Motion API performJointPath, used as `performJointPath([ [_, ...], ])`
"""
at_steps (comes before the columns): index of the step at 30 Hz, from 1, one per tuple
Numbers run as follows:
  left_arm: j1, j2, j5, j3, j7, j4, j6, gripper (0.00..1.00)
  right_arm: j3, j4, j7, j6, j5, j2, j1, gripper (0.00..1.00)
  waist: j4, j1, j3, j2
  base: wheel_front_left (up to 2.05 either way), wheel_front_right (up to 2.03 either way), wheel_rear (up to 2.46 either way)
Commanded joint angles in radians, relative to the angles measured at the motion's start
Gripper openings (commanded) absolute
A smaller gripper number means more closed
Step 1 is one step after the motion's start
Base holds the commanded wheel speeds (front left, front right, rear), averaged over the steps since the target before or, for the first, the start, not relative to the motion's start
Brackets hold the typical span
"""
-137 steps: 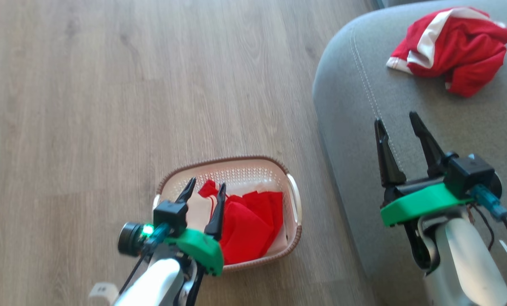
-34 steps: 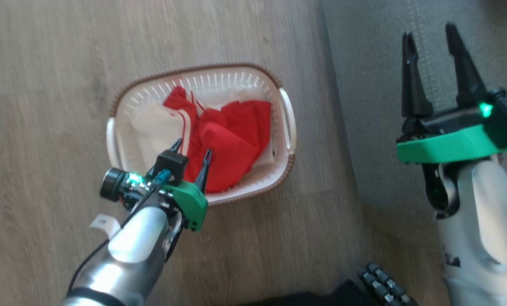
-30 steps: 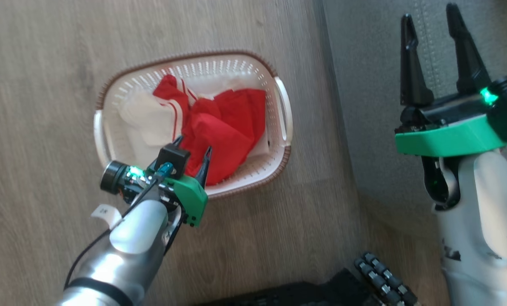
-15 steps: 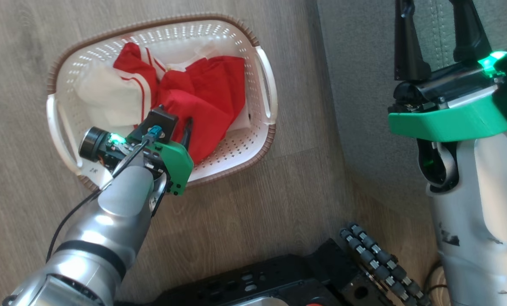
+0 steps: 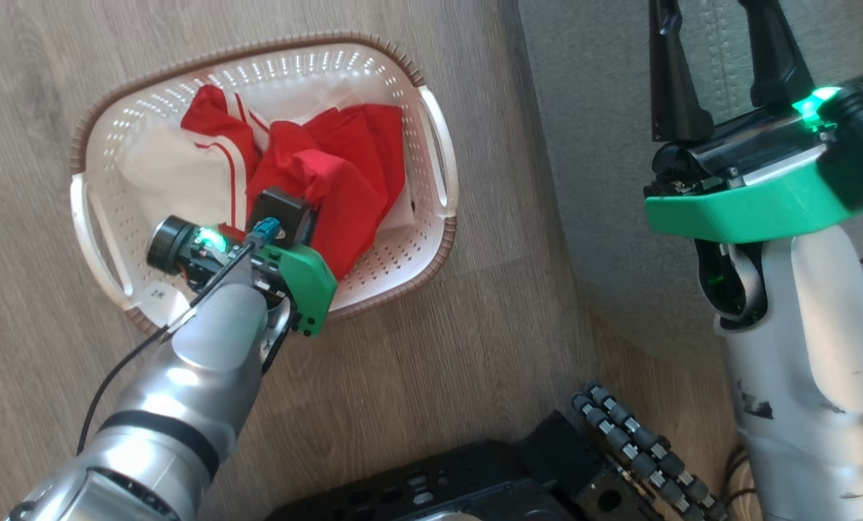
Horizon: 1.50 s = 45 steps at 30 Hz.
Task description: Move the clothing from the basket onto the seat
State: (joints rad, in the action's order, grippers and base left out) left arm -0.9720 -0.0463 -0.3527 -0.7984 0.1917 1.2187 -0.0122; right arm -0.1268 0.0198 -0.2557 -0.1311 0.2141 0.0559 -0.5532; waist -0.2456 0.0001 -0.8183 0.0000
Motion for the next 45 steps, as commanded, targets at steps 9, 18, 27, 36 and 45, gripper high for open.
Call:
performJointPath([
  [9, 0.068, -0.004, -0.036, -0.042, 0.059, -0.126, 0.011, 0.00, -0.004, 0.035, -0.006, 0.000, -0.021, -0.006, 0.067, 1.00, 0.059, -0.0001, 0.175, 0.0000, 0.00, 0.00, 0.00],
  [18, 0.106, -0.004, -0.027, -0.059, 0.069, -0.255, 0.032, 0.00, 0.003, 0.115, -0.006, 0.000, -0.044, -0.006, 0.150, 1.00, 0.124, -0.0001, 0.379, 0.0000, 0.00, 0.00, 0.00],
  [27, 0.187, -0.042, -0.003, -0.069, 0.070, -0.450, 0.043, 0.00, 0.027, 0.176, -0.006, 0.000, -0.061, -0.006, 0.259, 1.00, 0.187, -0.0001, 0.579, 0.0000, 0.00, 0.00, 0.00],
  [36, 0.250, -0.110, -0.026, -0.075, -0.019, -0.651, 0.058, 0.00, 0.036, 0.214, -0.006, 0.000, -0.060, -0.006, 0.360, 1.00, 0.231, -0.0001, 0.734, 0.0000, 0.00, 0.00, 0.00],
  [45, 0.281, -0.159, -0.067, -0.058, -0.116, -0.818, 0.080, 0.00, 0.003, 0.239, -0.006, 0.000, -0.051, -0.006, 0.418, 1.00, 0.257, -0.0001, 0.852, 0.0000, 0.00, 0.00, 0.00],
])
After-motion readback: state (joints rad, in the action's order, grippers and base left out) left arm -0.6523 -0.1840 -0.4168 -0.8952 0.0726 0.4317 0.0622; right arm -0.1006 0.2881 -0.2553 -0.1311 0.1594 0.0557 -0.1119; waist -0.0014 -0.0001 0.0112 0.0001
